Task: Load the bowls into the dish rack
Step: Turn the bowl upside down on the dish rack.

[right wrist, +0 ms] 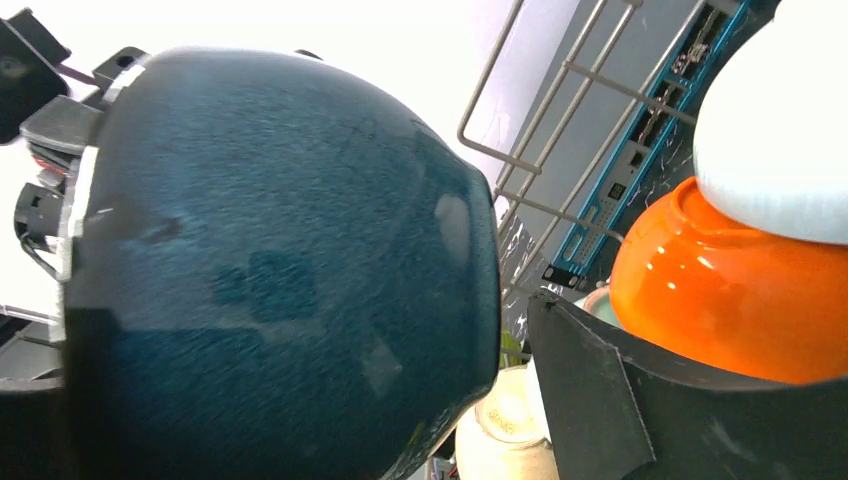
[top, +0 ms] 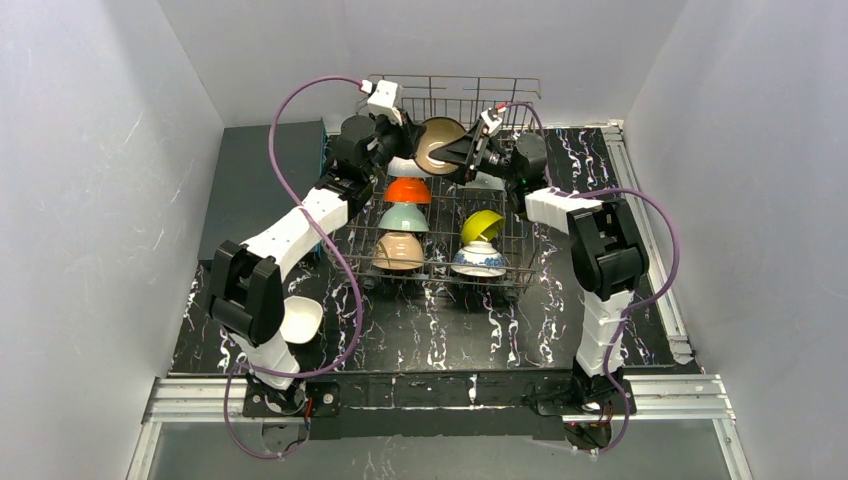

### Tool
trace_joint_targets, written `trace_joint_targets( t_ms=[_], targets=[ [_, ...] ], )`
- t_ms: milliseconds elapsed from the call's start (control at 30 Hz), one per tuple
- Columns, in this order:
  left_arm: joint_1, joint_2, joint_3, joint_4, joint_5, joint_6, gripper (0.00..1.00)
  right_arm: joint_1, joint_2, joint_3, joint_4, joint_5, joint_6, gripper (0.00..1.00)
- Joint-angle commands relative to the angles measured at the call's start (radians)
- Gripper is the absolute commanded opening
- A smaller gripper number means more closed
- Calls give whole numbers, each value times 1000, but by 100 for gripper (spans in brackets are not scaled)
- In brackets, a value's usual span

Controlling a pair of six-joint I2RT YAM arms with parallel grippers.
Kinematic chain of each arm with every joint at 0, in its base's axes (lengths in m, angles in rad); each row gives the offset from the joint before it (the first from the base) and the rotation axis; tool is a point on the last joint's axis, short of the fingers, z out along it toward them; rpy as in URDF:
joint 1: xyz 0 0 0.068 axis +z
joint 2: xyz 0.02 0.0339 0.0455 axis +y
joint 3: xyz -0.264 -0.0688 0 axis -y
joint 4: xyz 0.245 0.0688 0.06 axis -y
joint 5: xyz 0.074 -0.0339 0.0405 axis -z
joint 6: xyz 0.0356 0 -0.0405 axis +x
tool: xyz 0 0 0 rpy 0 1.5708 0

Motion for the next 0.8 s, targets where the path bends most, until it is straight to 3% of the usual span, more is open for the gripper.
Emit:
trace_joint_targets(
  t_ms=[0, 300, 433, 567, 633, 667, 767],
  targets=[
    [-4, -103, 21, 122, 35, -9, 0, 5, -57, -9, 1, -23, -16, 99],
    [-5, -111, 1, 112, 30, -10, 0, 7, -82, -12, 62, -5, -10, 95],
    [-4, -117, -3, 82, 23, -14, 0, 4, -79, -15, 182, -1, 17, 96],
    [-4, -121, -10, 64, -7, -4, 0, -2, -80, -16, 202, -1, 35, 89],
    [-4, -122, -14, 58, -8, -1, 0, -6, -83, -24, 205, -3, 35, 80],
    [-4, -120, -18, 58, -8, -2, 0, -6, -84, -28, 208, -3, 38, 71],
    [-4, -118, -23, 54, -10, -3, 0, -9, -81, -27, 214, -7, 40, 31]
  ],
)
